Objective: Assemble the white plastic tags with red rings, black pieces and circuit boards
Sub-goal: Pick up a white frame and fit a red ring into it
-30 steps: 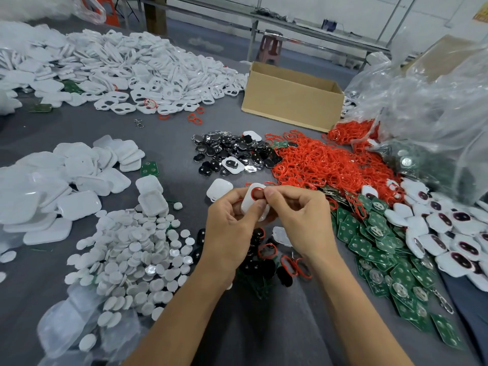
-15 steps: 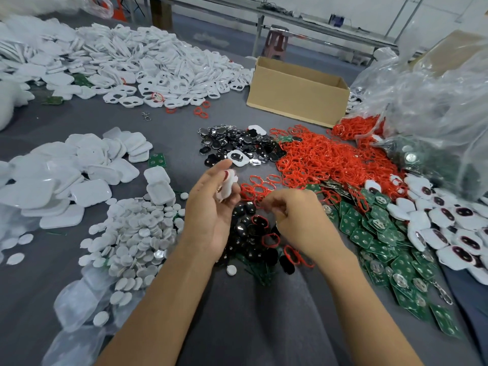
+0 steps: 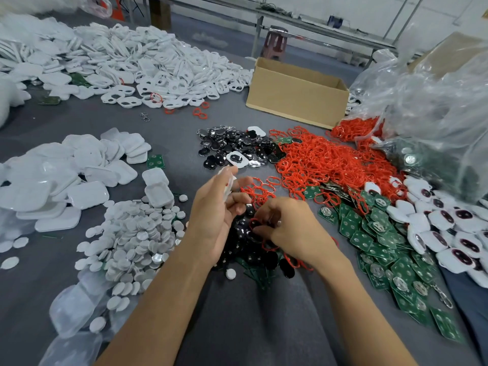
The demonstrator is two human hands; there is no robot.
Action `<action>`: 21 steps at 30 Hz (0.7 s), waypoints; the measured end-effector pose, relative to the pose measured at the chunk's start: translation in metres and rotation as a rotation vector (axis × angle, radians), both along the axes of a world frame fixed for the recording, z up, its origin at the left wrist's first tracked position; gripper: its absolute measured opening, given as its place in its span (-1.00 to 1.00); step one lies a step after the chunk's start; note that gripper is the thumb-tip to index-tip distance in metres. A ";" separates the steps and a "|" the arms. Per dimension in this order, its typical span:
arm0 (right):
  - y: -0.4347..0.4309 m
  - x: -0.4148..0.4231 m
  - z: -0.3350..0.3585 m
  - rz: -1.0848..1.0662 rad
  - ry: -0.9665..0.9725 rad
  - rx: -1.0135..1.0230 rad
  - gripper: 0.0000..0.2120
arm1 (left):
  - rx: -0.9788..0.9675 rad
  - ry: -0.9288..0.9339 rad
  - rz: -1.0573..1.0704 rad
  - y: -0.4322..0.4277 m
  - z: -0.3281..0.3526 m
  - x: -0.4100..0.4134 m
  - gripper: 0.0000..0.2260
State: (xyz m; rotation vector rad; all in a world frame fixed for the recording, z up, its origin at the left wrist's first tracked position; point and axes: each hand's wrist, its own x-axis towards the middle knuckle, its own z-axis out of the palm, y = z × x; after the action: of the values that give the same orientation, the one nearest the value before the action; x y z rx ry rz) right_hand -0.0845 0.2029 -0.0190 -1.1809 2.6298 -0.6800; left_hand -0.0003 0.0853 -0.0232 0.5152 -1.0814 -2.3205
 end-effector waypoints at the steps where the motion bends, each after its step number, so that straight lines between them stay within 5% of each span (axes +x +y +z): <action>1: 0.000 0.000 0.000 -0.003 -0.017 -0.007 -0.84 | -0.002 -0.010 -0.008 0.001 0.001 0.000 -0.81; 11: 0.009 -0.002 0.010 -0.076 0.084 -0.203 -0.81 | -0.178 -0.128 0.006 0.008 -0.003 0.000 -0.72; 18: 0.012 -0.012 0.011 -0.120 0.059 -0.073 -0.90 | -0.108 -0.079 -0.011 0.012 -0.001 0.001 -0.77; 21: 0.013 -0.015 0.010 -0.114 -0.093 0.002 -0.76 | -0.082 -0.055 -0.029 0.012 0.000 0.000 -0.80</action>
State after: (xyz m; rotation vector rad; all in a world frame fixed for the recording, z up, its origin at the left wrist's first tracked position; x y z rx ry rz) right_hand -0.0996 0.2155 -0.0086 -0.9793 2.6348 -0.7334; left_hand 0.0002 0.0968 -0.0235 0.5380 -1.2127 -2.2880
